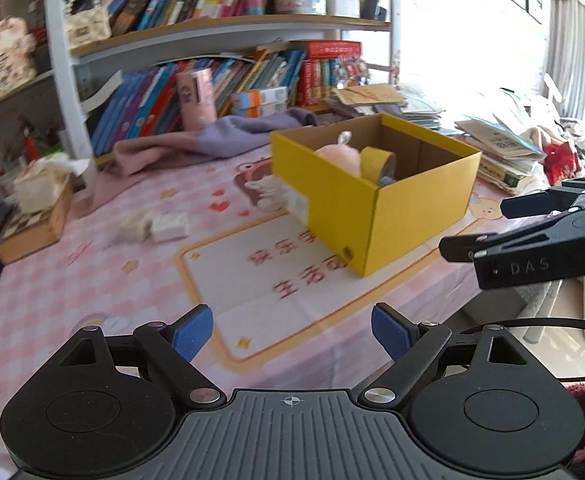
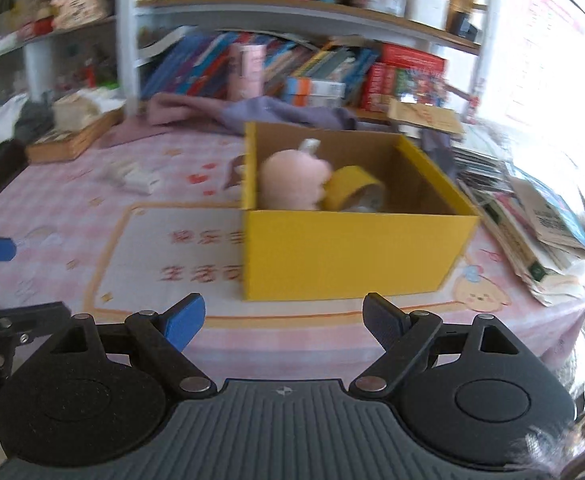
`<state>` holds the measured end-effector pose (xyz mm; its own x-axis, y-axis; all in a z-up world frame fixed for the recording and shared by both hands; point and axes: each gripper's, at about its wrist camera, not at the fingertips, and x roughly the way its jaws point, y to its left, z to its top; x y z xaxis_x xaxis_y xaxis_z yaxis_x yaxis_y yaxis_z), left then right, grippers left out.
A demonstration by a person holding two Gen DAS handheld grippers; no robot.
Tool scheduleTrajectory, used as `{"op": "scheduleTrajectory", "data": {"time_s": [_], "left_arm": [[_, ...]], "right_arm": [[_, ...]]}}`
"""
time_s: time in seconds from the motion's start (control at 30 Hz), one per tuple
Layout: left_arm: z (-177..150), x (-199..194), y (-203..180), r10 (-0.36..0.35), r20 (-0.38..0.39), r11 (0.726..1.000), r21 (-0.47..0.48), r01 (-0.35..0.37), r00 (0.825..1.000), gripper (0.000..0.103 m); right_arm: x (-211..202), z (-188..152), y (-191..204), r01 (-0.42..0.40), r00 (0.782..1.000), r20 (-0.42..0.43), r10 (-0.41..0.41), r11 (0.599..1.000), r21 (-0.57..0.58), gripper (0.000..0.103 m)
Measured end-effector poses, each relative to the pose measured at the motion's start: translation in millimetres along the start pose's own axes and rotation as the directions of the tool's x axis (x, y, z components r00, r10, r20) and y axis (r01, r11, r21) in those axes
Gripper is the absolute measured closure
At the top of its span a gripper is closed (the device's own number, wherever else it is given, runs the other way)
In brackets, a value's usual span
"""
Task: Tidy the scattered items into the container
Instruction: 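Withdraw both tools from the box toward the cream block and white charger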
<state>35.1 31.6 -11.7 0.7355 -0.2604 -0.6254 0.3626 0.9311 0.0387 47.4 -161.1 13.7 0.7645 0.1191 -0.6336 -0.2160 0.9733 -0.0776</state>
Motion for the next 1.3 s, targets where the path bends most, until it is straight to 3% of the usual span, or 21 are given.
{"op": "scheduleTrajectory", "data": {"time_s": [0.3,0.73,1.0,1.3], "left_arm": [[-29,-30,41,0.1,-0.019,0.988,-0.116,-0.101,0.995,0.014],[-50,-52,68,0.175,-0.036,0.962,-0.206,-0.179,0.984,0.01],[-49,-45,84,0.217,-0.058,0.951,-0.214,-0.225,0.974,0.009],[-27,-7,111,0.217,-0.085,0.952,-0.203,-0.23,0.973,0.009]], "right_arm": [[-7,2,65,-0.123,0.992,-0.005,0.124,0.981,-0.149,0.015],[-1,8,107,-0.226,0.974,-0.048,0.221,0.943,-0.244,0.015],[20,18,122,-0.276,0.961,-0.067,0.268,0.925,-0.26,0.015],[69,46,130,-0.298,0.954,-0.096,0.283,0.922,-0.247,0.015]]}}
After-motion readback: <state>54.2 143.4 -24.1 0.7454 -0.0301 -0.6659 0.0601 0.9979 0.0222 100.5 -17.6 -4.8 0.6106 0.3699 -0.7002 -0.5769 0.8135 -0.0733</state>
